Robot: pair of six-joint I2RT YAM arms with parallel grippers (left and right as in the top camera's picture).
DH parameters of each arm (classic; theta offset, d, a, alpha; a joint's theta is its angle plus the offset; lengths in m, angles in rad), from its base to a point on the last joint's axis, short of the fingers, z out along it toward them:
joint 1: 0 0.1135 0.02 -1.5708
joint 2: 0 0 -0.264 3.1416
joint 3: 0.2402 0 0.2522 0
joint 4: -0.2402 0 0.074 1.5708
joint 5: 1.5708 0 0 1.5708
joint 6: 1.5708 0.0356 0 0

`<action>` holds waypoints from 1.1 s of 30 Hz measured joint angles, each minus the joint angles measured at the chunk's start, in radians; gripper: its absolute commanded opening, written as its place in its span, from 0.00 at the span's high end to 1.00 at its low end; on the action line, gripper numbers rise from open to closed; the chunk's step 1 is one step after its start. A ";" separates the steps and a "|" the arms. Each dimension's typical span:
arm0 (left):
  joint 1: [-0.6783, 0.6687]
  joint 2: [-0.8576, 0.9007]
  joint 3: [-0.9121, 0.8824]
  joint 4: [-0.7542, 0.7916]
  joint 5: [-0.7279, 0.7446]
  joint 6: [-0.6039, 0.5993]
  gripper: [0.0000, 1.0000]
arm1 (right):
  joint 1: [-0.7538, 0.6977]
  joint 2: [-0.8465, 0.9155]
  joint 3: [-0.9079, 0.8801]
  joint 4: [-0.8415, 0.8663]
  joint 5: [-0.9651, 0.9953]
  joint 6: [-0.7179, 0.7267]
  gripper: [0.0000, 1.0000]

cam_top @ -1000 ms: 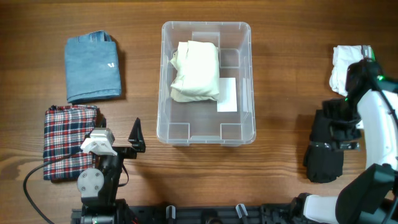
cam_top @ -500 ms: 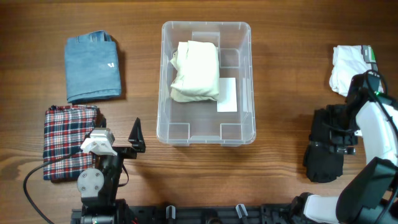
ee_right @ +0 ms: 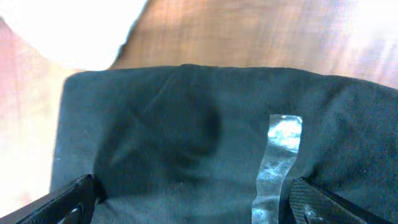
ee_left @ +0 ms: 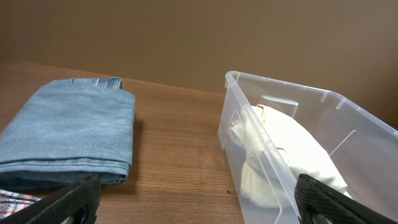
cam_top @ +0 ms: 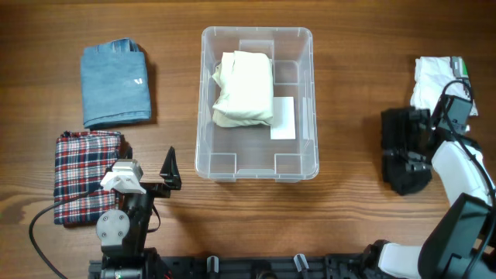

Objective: Pack container
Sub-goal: 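Move the right gripper back to the black folded garment, then grasp the black garment with the right gripper and drag it outward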

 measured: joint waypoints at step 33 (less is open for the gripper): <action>0.000 0.000 0.000 0.000 0.000 0.000 0.00 | 0.282 0.094 0.386 0.079 -0.083 -0.791 0.01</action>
